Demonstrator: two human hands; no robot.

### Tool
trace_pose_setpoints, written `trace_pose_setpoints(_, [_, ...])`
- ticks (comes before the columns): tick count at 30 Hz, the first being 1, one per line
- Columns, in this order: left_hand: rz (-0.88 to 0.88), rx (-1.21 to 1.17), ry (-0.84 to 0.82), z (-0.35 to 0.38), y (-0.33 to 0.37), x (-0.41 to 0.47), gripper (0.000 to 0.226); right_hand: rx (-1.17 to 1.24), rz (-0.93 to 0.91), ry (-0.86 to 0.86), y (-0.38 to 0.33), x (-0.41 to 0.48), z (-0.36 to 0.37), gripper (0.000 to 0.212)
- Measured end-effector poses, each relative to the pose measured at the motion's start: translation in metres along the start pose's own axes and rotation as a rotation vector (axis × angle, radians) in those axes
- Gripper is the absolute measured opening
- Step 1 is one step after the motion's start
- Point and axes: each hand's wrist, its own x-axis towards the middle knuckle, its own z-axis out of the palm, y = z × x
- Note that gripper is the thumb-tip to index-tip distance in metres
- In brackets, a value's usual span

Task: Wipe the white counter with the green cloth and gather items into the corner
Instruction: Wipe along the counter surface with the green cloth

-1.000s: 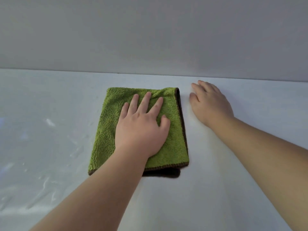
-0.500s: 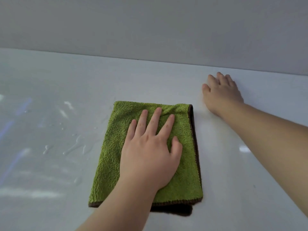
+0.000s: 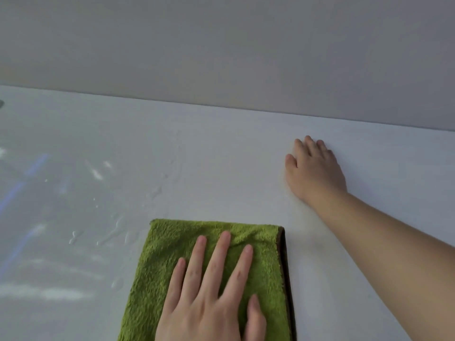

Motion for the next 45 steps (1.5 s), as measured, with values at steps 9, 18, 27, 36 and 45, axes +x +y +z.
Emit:
trace_pose_setpoints(9, [-0.044,0.08,-0.016,0.006,-0.013,0.041,0.064,-0.028,0.01,0.041,-0.004,-0.001,0.004,0.058])
trace_pose_setpoints(18, [-0.116,-0.024,-0.105,-0.003,-0.034,0.146,0.061,-0.06,0.015,0.04,-0.006,-0.002,0.004,0.073])
trace_pose_setpoints(27, [-0.067,-0.026,-0.124,0.011,-0.051,0.234,0.064,-0.07,0.044,0.004,-0.011,-0.004,-0.002,0.072])
trace_pose_setpoints(36, [-0.027,-0.045,-0.12,0.017,-0.053,0.281,0.066,-0.077,0.051,0.021,-0.009,-0.006,-0.004,0.064])
trace_pose_setpoints(45, [0.011,-0.004,-0.112,0.023,-0.054,0.309,0.067,-0.089,0.046,0.063,-0.005,-0.007,-0.001,0.063])
